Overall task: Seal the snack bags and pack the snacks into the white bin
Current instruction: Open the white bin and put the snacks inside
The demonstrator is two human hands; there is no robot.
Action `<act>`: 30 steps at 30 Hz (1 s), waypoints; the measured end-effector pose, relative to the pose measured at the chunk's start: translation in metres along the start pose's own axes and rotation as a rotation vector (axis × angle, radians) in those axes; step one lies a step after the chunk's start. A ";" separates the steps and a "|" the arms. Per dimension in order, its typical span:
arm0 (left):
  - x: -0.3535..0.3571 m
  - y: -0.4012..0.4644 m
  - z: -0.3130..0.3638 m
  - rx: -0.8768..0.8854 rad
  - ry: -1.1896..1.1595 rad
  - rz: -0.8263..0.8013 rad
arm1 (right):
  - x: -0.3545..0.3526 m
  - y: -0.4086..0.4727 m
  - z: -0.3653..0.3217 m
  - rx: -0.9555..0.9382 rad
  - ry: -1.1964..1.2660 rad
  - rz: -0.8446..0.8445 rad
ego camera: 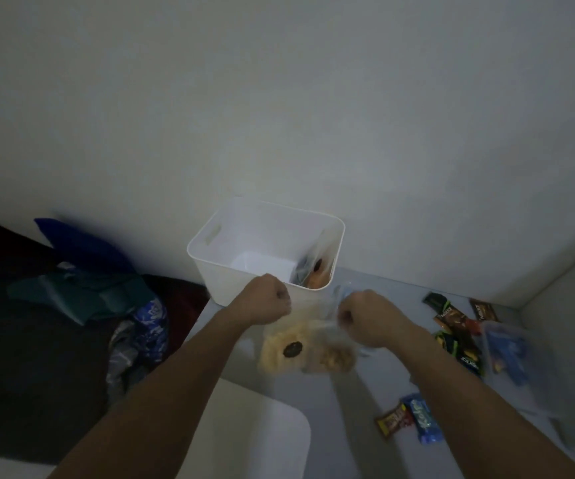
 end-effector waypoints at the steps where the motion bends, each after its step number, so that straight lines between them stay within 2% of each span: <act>1: -0.012 0.000 0.007 -0.008 -0.020 -0.036 | -0.021 -0.002 0.002 0.014 0.010 0.031; 4: -0.053 -0.005 0.031 -0.045 -0.133 -0.140 | -0.083 -0.011 -0.003 0.049 0.042 0.092; 6: -0.082 -0.008 0.049 -0.039 -0.214 -0.151 | -0.121 -0.018 -0.011 0.069 0.084 0.144; 9: -0.122 -0.005 0.070 -0.019 -0.308 -0.070 | -0.162 -0.018 -0.018 0.138 0.209 0.249; 13: -0.152 0.009 0.079 -0.010 -0.387 0.037 | -0.180 0.002 -0.025 0.216 0.488 0.397; 18: -0.146 0.032 0.067 -0.033 -0.401 0.101 | -0.156 0.041 -0.043 0.277 0.677 0.399; 23: -0.104 0.051 0.042 -0.067 -0.341 0.088 | -0.103 0.074 -0.053 0.374 0.609 0.403; 27: -0.059 0.064 0.019 -0.130 -0.245 -0.026 | -0.060 0.087 -0.053 0.420 0.567 0.255; 30: -0.033 0.075 0.008 -0.149 -0.239 -0.210 | -0.042 0.093 -0.042 0.478 0.466 0.133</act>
Point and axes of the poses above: each hand's wrist, its own y-axis towards the middle knuckle, its own x-axis out of the palm, z = x × y, the point moved 2 cm from there along y, towards the middle knuckle, and after that the axes turned 1 degree about z, right-handed, at the moved point
